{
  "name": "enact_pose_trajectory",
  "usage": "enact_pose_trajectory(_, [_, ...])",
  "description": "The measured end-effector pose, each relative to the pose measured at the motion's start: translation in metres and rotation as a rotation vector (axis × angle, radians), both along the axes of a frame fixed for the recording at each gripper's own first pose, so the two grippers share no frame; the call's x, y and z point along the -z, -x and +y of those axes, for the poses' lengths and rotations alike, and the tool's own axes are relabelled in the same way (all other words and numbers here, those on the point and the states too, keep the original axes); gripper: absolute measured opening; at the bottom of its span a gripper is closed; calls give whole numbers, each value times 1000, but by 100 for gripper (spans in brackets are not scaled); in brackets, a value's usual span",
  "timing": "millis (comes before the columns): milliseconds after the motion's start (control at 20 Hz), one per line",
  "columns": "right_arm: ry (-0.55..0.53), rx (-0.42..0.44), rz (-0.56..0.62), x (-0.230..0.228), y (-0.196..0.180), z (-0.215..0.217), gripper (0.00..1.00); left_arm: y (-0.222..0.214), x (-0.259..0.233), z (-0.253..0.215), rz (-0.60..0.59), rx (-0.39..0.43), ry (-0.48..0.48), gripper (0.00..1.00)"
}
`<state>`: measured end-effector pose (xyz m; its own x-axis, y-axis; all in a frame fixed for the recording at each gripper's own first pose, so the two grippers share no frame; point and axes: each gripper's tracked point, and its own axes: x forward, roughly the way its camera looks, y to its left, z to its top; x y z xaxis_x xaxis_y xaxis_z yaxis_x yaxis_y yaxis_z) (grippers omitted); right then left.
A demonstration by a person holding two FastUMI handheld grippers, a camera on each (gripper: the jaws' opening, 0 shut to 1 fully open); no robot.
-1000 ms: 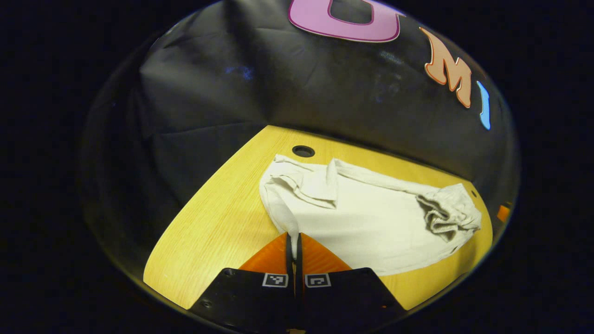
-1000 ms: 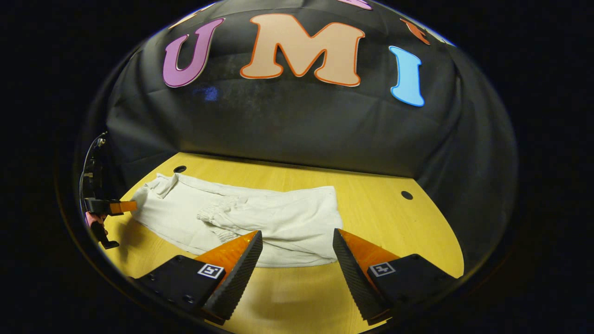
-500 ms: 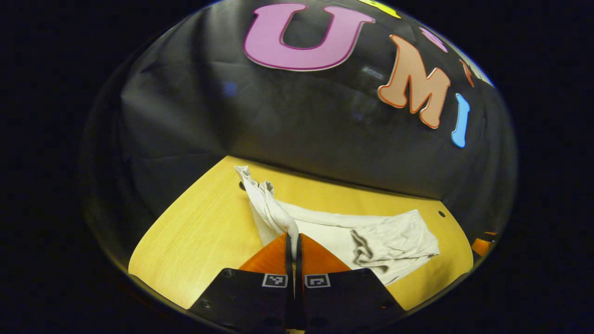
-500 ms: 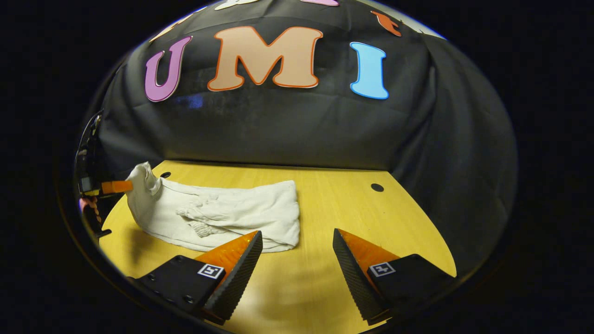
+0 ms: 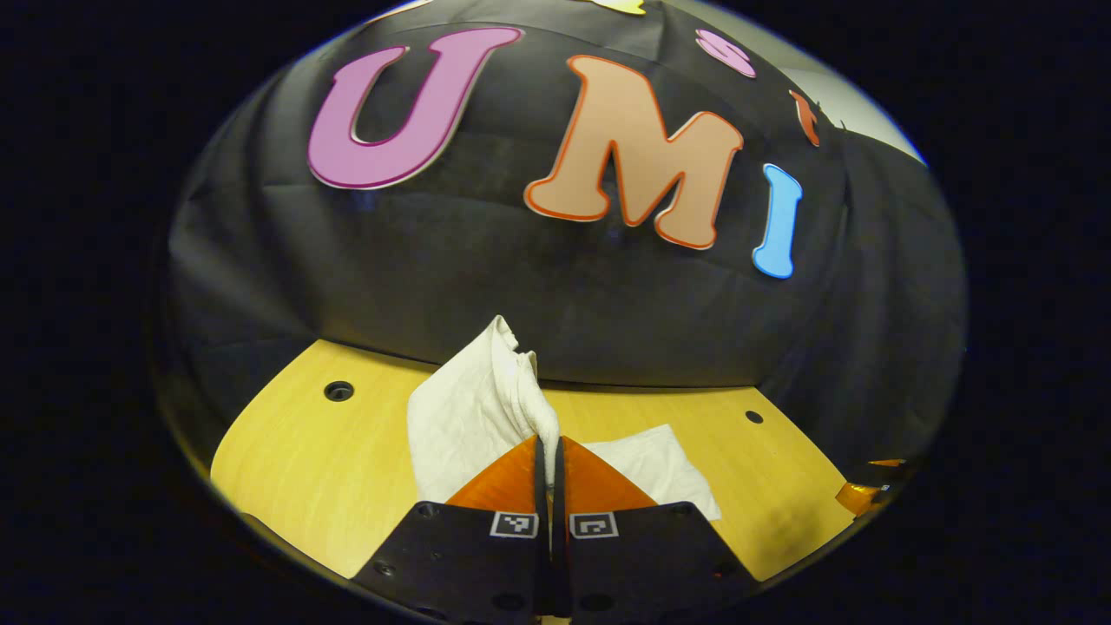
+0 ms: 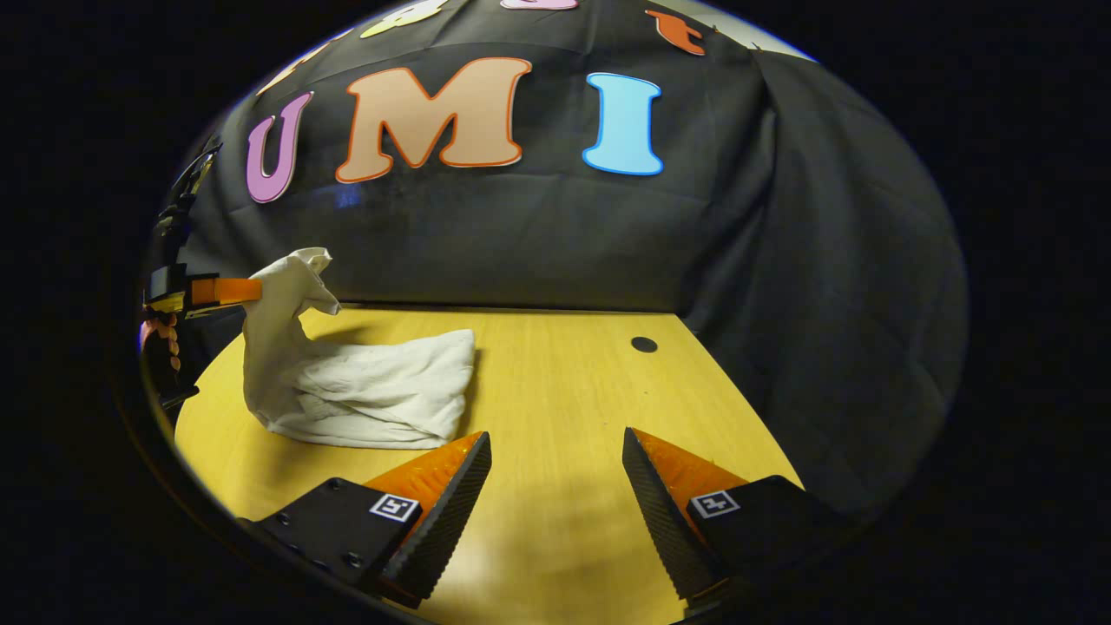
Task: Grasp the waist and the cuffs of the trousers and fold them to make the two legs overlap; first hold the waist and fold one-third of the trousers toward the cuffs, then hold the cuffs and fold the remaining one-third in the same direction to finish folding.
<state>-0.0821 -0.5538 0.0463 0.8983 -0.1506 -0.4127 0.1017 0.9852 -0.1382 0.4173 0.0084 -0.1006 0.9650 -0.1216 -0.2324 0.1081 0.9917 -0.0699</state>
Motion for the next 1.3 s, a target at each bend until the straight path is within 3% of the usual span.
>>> enact_pose_trajectory(400, [-33,60,13,9,9,-65,98,-12,17,-112,29,125,-83,0])
enact_pose_trajectory(750, [-48,48,31,18,16,-66,98,-2,82,-156,128,182,-162,0])
enact_pose_trajectory(950, [-47,26,38,18,17,-63,98,5,117,-170,175,239,-192,8])
enact_pose_trajectory(1000, [-44,19,41,17,18,-62,98,7,124,-174,189,262,-190,16])
enact_pose_trajectory(1050, [-44,12,40,15,18,-60,98,11,131,-181,203,286,-177,30])
enact_pose_trajectory(1200, [-48,-10,18,8,17,-53,98,15,131,-181,208,286,-157,100])
enact_pose_trajectory(1300, [-55,-32,-3,5,16,-48,98,21,119,-174,186,268,-153,96])
